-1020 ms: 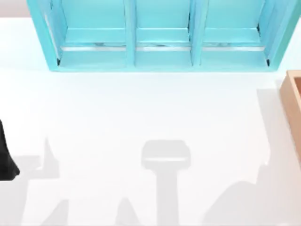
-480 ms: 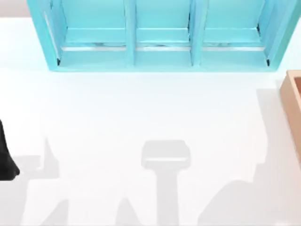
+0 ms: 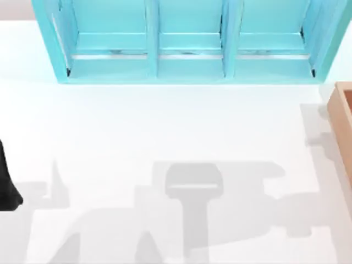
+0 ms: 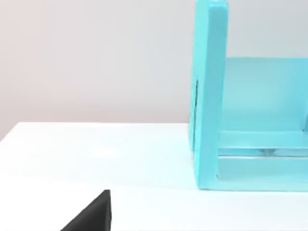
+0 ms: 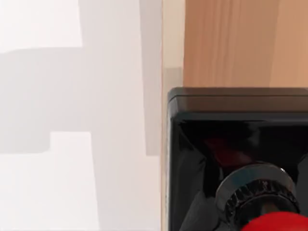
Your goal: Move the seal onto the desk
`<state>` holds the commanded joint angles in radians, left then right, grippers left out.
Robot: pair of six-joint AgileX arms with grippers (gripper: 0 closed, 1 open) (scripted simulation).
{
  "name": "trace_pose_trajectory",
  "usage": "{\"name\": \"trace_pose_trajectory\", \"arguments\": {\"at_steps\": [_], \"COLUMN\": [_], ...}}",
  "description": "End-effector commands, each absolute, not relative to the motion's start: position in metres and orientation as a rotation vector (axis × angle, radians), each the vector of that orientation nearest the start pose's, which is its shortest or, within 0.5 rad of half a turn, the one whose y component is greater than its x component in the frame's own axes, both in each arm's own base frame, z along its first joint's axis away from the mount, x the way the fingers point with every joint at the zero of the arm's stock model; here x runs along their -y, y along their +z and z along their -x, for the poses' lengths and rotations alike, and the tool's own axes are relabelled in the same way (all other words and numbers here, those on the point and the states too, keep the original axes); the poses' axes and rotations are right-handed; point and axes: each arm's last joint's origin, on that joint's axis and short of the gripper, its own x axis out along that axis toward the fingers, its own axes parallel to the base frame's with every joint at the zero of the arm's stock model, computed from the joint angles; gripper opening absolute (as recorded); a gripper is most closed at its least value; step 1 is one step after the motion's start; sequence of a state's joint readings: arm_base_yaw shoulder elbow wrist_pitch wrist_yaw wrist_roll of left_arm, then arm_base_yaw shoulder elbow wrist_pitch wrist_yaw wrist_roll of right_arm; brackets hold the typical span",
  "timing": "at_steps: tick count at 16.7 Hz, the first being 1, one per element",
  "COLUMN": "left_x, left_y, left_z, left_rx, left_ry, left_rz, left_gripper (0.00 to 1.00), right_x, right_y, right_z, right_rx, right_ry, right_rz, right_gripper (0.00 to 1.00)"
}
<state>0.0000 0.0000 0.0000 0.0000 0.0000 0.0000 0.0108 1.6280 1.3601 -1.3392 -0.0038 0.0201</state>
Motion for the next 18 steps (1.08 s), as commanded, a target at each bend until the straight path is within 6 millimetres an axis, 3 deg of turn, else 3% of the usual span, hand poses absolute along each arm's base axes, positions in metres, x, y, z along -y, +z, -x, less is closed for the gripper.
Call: {"name": "trace_pose_trajectory", "arguments": {"at_steps": [2,4,10,14,18], "left_x": [0.001,0.001,0.001,0.001,0.001], "left_y": [0.160,0.160,0.160,0.160,0.160], "left_z": [-0.106,-0.106,-0.106,-0.106,-0.106], "left_rx": [0.000,0.000,0.000,0.000,0.000], "left_ry": [0.000,0.000,0.000,0.000,0.000], "left_rz": [0.000,0.000,0.000,0.000,0.000], "left_gripper": [1.00,1.00,1.00,1.00,1.00], "right_x": [-0.034,-0.049,-0.053,-0.083,-0.142], "right_y": [0.285,0.305,0.309,0.288,0.230], "right_z": [-0.282,-0.273,-0.271,-0.299,-0.338], "right_rx": [-1.597,-1.579,-1.574,-1.564,-1.595], "right_ry": [-0.007,-0.007,-0.009,-0.005,-0.015], "right_rz": [-0.009,-0.010,-0.015,-0.010,-0.004], "right_gripper": [0.00,0.00,0.00,0.00,0.00]}}
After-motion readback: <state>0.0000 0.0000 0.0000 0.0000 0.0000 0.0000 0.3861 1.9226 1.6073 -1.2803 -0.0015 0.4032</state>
